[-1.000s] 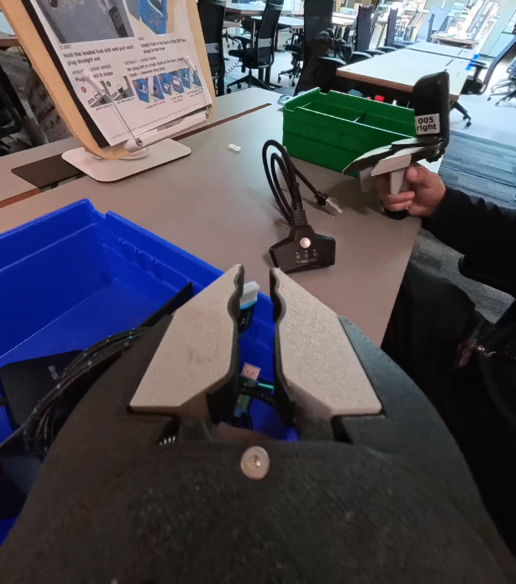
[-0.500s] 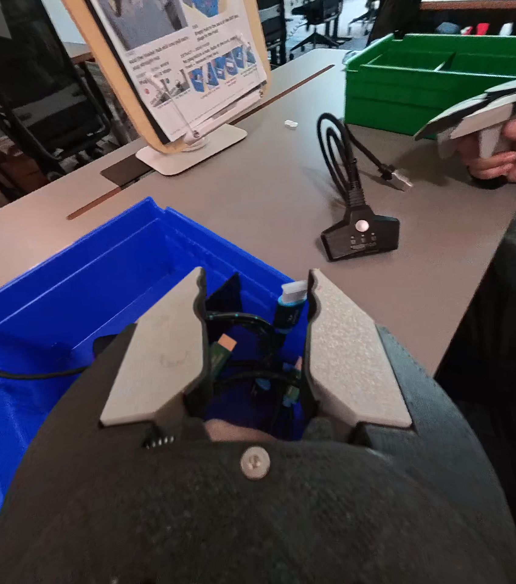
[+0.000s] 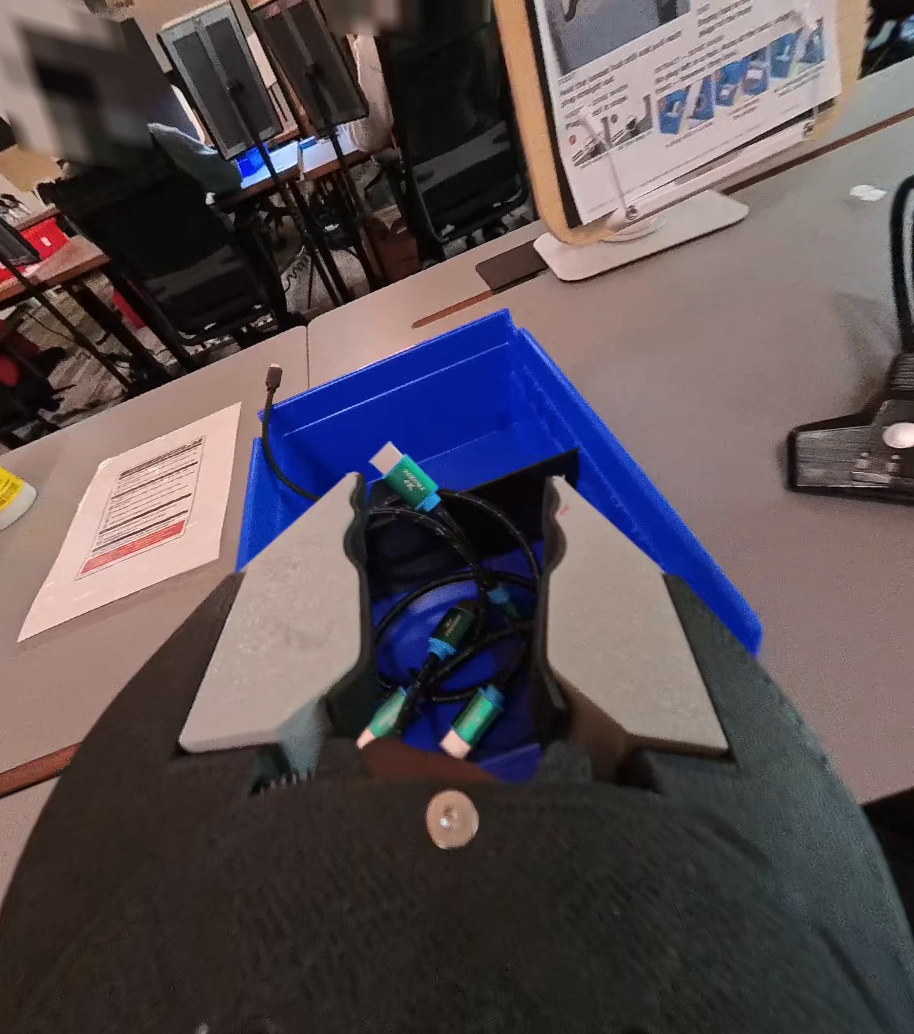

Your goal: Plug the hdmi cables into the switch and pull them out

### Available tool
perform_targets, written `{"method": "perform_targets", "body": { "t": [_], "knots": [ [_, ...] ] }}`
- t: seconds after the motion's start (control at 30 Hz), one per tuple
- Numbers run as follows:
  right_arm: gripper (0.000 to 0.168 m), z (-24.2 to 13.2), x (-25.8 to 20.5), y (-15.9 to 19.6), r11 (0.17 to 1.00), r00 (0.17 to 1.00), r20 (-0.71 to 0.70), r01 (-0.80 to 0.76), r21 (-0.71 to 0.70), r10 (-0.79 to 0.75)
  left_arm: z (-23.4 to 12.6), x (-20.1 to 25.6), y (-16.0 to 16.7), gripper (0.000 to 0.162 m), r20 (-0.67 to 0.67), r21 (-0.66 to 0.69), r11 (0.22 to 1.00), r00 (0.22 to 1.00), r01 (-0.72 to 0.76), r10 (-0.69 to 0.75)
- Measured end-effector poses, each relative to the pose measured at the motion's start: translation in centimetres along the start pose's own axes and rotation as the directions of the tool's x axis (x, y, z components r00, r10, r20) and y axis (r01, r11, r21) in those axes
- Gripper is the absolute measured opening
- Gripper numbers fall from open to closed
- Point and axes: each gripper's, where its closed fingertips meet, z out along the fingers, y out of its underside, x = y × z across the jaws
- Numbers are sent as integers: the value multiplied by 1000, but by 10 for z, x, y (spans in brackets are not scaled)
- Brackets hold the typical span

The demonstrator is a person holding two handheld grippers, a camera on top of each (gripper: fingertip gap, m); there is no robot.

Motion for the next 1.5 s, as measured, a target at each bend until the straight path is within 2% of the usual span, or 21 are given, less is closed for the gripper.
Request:
{"method": "perform_targets", "body": {
  "t": [0.13,0.23,0.33,0.4,0.47,0.53,0.57,0.7,0.8,0.83,0.93,1.1,1.23,1.5],
  "knots": [
    [47,8,0,4,996,995,-63,81,-34,-83,-18,30,-15,70,-96,94,993,993,77,-68],
    [53,31,-24,17,987,990,-50,122,-108,-128,-21,46,-27,71,-154,151,979,981,140,-117],
    [55,59,-28,30,952,958,-174,184,-245,-229,-21,57,-35,70,-205,185,961,964,205,-166],
    [55,73,-27,25,946,937,-240,187,-265,-252,-24,62,-37,67,-235,207,946,951,251,-201],
    [56,87,-21,23,954,944,-278,96,-285,-178,-25,65,-37,62,-258,200,944,944,262,-207],
    [67,102,-13,27,948,955,-288,-31,-318,-65,-28,62,-35,65,-227,185,955,955,233,-189],
    [68,109,-8,29,943,955,-295,-76,-324,-24,-30,59,-36,64,-206,202,954,962,221,-180],
    [60,132,12,37,931,945,-326,-126,-342,9,-36,61,-36,63,-234,207,951,955,230,-181],
    [55,150,4,43,930,964,-246,-179,-321,101,-38,56,-33,63,-240,201,949,951,243,-193],
    [48,153,0,42,933,968,-213,-194,-305,132,-38,54,-32,64,-237,199,949,952,245,-196],
    [24,155,-4,31,945,970,-165,-217,-246,180,-38,46,-25,64,-222,183,952,954,245,-203],
    [22,143,0,18,970,980,-197,-54,-237,7,-31,33,-7,63,-184,128,964,961,233,-208],
    [22,133,1,7,981,984,-181,-39,-192,3,-24,32,-2,61,-178,107,965,959,240,-219],
    [22,121,9,13,983,983,-181,-12,-182,-21,-12,45,3,60,-185,75,974,963,214,-198]
  ]
}}
